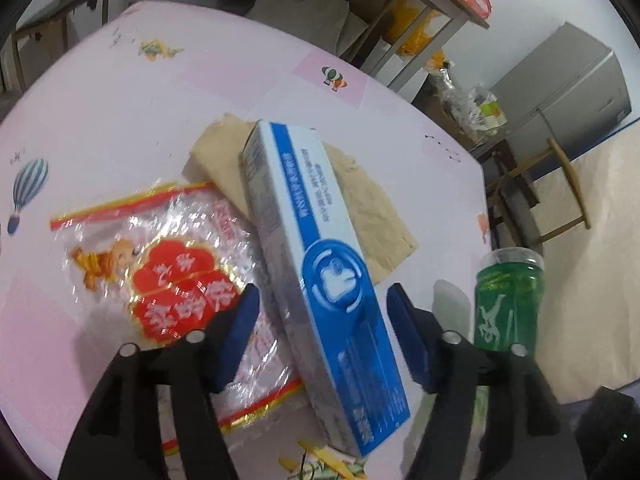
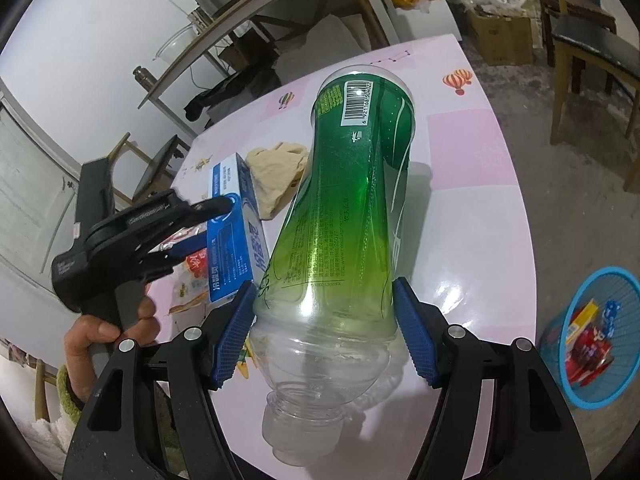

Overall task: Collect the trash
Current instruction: 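Grasp the blue toothpaste box with the left tool while the right tool holds the bottle, then lift the bottle and toothpaste box and carry them over the wastebasket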

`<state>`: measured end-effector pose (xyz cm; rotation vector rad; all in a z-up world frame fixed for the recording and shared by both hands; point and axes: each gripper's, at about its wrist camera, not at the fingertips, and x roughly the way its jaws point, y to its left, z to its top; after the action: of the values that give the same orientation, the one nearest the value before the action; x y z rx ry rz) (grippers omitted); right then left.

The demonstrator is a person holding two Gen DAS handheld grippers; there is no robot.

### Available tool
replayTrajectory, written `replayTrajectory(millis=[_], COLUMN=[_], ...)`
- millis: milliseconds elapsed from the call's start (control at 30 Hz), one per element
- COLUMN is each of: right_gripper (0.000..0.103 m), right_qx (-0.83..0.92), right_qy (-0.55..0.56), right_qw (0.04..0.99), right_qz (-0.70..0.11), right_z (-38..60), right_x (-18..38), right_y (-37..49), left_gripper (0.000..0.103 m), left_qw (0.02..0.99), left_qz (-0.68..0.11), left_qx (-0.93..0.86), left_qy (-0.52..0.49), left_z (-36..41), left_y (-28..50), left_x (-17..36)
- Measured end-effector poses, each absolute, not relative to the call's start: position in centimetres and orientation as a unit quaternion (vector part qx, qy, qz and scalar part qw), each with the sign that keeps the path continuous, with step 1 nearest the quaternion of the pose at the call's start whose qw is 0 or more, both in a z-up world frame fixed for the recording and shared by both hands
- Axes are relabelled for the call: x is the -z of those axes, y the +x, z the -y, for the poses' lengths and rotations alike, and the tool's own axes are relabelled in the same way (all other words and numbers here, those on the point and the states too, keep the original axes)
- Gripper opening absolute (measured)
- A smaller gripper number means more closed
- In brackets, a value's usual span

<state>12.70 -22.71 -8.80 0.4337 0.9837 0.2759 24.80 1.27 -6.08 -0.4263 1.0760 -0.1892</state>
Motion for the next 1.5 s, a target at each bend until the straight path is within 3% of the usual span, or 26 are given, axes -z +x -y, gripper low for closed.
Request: replayTrajectory(millis=[300,533,1200,1500], right_gripper=[0.065,0.065,0.065,0.065], right_qx=[-0.125,-0.122,-0.137,-0.130], right_qy=[0.215,0.222,0.235,0.272], right_qw=[0.850,0.849,0.849,0.860], right_qz=[-0.465,-0.464,-0.453,-0.413], right_z=[23.6,23.8,23.7,26.9], right_x=[8.9,8.9,8.0,5.7], right_y=[12.3,12.1,11.8,9.1], left_gripper=[0.064,0.057,0.055,0.055], left_qw=[0.853,0.851,0.855,0.852], left_qz=[-0.502,-0.490,-0.436,-0.412], left_qx=[0.057,0.064,0.148,0.221], left_qy=[-0.130,-0.176,-0.240,-0.237], left_z=[1.4,-0.6,-4.8,-1.4], left_y=[25.6,24.5,19.3,17.9], left_x=[7.4,7.0,2.2,-1.5])
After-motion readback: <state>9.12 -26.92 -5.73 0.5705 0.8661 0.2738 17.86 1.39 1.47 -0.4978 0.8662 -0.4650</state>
